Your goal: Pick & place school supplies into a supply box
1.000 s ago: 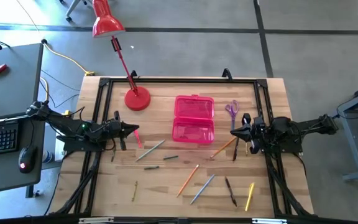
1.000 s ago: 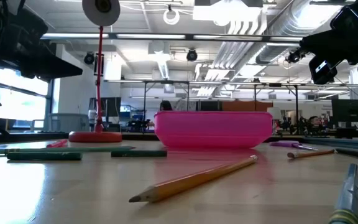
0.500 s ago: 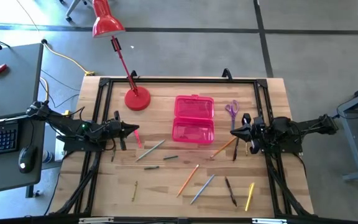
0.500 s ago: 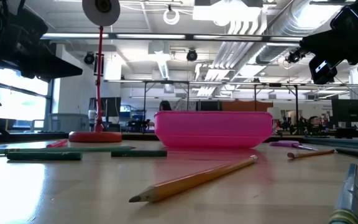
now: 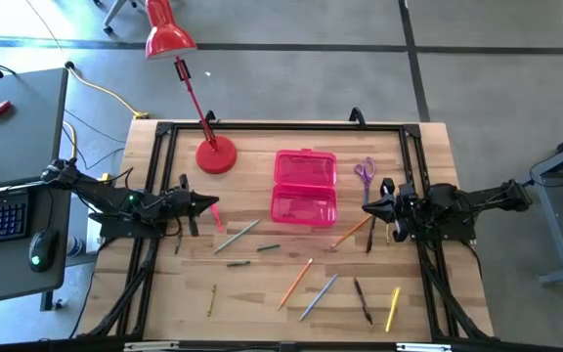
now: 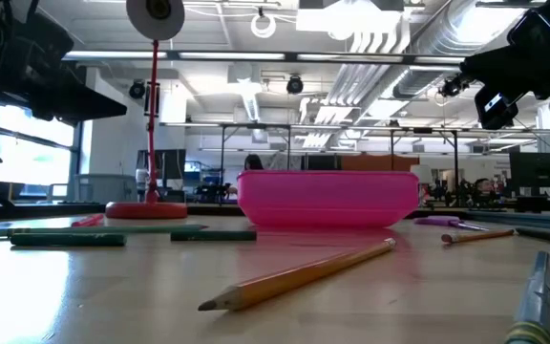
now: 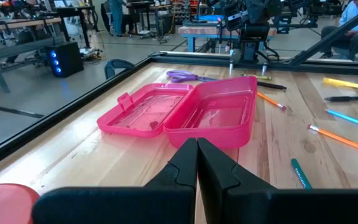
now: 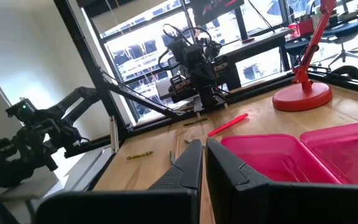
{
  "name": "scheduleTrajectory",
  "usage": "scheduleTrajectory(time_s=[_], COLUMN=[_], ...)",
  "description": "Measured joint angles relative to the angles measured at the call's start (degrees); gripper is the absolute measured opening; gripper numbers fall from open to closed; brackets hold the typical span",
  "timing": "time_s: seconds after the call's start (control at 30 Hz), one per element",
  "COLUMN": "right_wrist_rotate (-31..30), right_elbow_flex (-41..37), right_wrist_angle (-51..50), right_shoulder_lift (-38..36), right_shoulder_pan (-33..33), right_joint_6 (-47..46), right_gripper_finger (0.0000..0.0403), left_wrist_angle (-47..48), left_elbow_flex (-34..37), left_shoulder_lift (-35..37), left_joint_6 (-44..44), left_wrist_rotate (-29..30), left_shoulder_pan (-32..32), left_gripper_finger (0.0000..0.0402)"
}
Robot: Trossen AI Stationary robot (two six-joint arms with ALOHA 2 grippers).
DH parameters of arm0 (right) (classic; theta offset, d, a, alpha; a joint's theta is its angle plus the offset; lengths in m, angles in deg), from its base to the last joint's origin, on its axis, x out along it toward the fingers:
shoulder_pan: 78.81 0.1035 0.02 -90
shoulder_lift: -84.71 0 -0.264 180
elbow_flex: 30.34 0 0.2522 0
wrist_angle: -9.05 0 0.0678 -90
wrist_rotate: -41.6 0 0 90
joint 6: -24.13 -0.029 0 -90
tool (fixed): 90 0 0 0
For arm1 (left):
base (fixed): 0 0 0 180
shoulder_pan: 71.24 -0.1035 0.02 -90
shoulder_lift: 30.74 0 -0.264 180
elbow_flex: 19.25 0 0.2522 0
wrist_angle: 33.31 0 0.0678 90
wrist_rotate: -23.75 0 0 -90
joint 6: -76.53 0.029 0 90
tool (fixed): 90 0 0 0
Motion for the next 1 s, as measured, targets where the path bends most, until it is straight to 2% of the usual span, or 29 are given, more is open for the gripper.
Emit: scheduleTrajectory(time_s=[0.5, 0.8, 1.0], right_wrist_rotate=[0.0, -0.7, -8.4], right_elbow_flex=[0.0, 0.0, 0.0], right_wrist_angle=[0.0, 0.4, 7.0], right_shoulder_lift=[0.0, 0.0, 0.0], right_shoulder_pan=[0.0, 0.0, 0.0], right_joint_6=[0.1, 3.6, 13.5], right_gripper_finger=[0.0, 0.0, 0.0], left_wrist_angle=[0.0, 0.0, 0.0], left_elbow_flex=[0.0, 0.0, 0.0], left_shoulder_lift=[0.0, 0.0, 0.0], left_joint_6=[0.0, 0.0, 0.0], left_wrist_rotate=[0.0, 0.0, 0.0], left_shoulder_pan=[0.0, 0.0, 0.0], left_gripper_finger=[0.004, 0.004, 0.004])
